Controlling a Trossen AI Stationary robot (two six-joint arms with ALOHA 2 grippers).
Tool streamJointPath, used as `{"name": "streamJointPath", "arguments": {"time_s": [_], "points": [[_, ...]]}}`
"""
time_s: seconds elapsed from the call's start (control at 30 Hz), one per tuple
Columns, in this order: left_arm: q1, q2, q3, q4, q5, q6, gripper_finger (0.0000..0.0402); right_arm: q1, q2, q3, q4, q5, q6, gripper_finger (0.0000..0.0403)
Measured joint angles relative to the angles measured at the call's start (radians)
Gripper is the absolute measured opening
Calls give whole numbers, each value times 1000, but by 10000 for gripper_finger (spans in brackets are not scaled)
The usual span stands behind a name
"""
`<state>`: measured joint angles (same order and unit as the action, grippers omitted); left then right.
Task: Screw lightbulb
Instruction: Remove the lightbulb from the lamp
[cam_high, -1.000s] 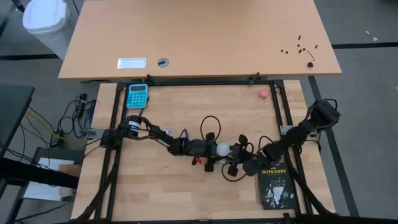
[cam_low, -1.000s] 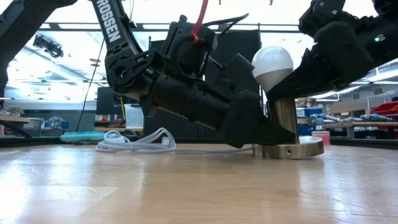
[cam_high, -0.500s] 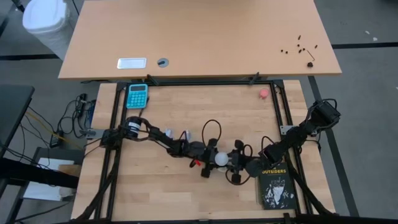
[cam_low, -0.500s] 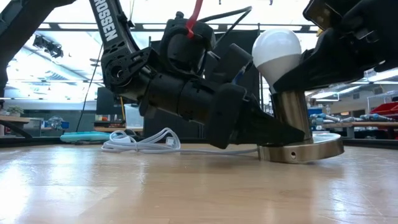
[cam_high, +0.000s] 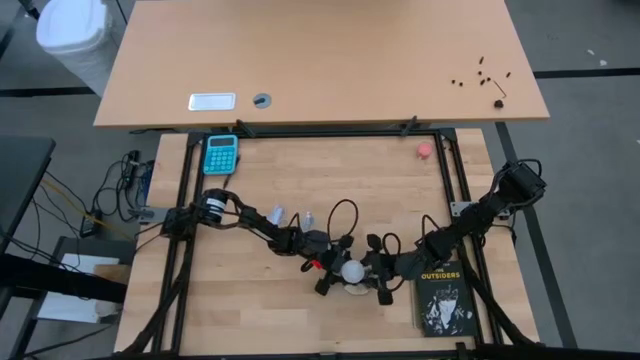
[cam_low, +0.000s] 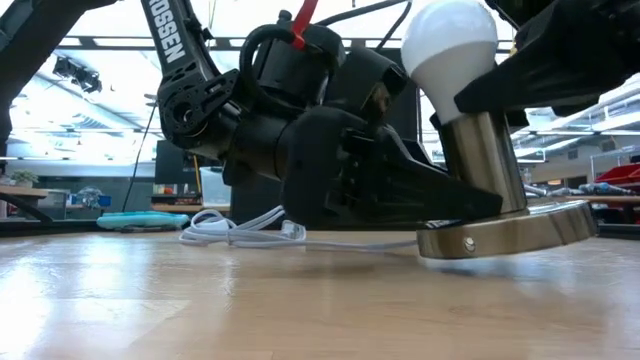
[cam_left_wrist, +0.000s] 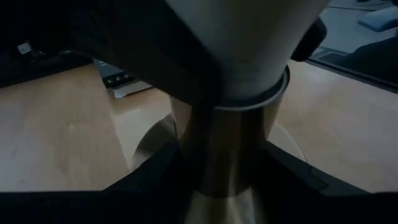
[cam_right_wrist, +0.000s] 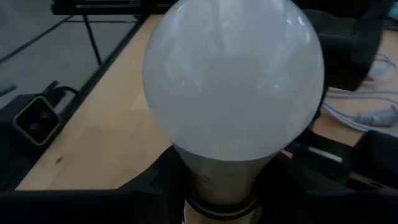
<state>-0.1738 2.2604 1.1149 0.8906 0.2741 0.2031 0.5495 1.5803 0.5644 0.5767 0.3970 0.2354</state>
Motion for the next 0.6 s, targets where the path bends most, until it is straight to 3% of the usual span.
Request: {"name": "streamJointPath", "arguments": {"time_s": [0.33, 0.6], "points": [[2, 0, 0, -7, -7, -8, 193, -24, 0, 0, -7, -5, -33, 165], [23, -3, -5, -43, -14, -48, 193, -32, -44, 2, -111, 65, 87, 210]]}}
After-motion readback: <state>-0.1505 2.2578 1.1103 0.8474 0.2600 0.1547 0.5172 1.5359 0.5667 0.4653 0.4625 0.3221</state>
